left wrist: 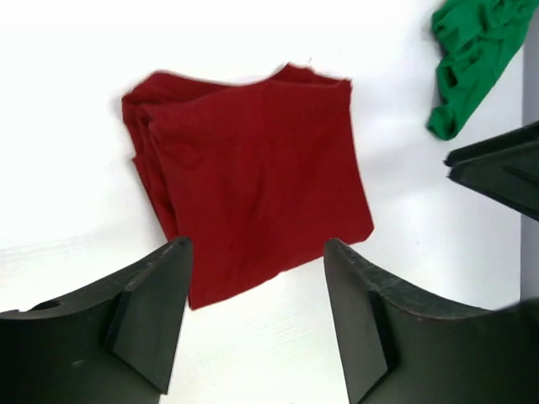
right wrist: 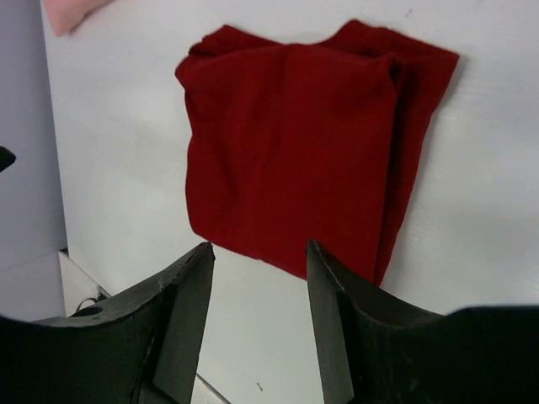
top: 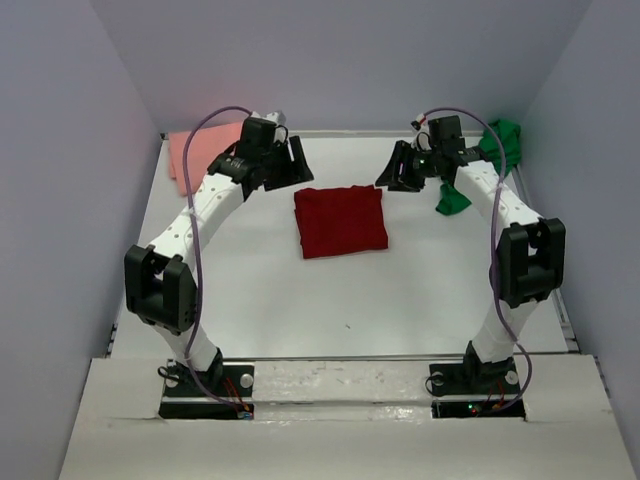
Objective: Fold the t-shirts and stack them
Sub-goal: Neatly place the folded tshirt to the corner
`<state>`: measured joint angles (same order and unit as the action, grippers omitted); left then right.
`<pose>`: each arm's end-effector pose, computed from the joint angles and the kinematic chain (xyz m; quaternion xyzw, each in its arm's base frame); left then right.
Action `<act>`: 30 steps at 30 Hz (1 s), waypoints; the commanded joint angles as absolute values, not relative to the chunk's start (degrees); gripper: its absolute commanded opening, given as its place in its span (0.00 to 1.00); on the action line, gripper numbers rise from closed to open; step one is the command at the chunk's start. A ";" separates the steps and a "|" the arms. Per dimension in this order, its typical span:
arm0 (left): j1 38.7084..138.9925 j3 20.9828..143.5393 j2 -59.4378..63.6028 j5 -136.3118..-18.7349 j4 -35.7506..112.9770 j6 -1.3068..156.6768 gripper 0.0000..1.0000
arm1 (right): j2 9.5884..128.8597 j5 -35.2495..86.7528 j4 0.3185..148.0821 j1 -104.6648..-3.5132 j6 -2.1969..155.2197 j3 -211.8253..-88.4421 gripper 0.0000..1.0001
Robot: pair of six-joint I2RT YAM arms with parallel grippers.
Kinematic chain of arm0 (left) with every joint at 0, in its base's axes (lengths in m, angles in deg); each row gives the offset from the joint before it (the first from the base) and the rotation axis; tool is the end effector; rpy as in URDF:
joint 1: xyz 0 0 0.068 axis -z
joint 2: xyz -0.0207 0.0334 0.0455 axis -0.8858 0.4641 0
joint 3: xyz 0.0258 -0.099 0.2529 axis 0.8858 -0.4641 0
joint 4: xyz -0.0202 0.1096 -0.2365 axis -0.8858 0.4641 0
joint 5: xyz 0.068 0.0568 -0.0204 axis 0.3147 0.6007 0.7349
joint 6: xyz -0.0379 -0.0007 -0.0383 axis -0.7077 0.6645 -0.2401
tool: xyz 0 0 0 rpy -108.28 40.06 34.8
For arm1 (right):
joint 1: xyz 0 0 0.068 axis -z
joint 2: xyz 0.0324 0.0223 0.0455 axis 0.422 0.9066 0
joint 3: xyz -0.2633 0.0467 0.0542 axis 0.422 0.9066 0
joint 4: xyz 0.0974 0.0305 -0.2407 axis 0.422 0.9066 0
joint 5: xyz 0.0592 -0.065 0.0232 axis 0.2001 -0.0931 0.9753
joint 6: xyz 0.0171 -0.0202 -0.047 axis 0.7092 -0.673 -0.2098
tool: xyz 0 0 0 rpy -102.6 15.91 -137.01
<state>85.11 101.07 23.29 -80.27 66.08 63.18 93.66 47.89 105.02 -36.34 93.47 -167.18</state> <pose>0.3602 -0.1586 0.3553 0.0221 0.8673 -0.2787 0.4118 0.4062 0.0997 0.2988 -0.0032 0.8960 0.3391 0.2866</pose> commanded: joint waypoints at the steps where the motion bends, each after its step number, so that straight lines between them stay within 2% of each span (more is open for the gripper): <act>1: 83.80 92.90 23.53 -80.23 66.74 62.46 0.74 | 88.26 48.69 106.21 -36.65 91.67 -164.77 0.56; 8: 82.83 86.65 30.20 -84.81 61.82 65.00 0.77 | 83.87 48.79 109.54 -36.65 91.41 -163.71 0.59; 26: 82.74 89.98 41.72 -89.56 58.20 67.47 0.76 | 78.85 46.50 111.13 -36.65 92.20 -159.84 0.59; 30: 82.74 91.21 43.39 -91.58 58.21 68.08 0.52 | 78.41 46.15 111.05 -36.65 92.37 -158.88 0.59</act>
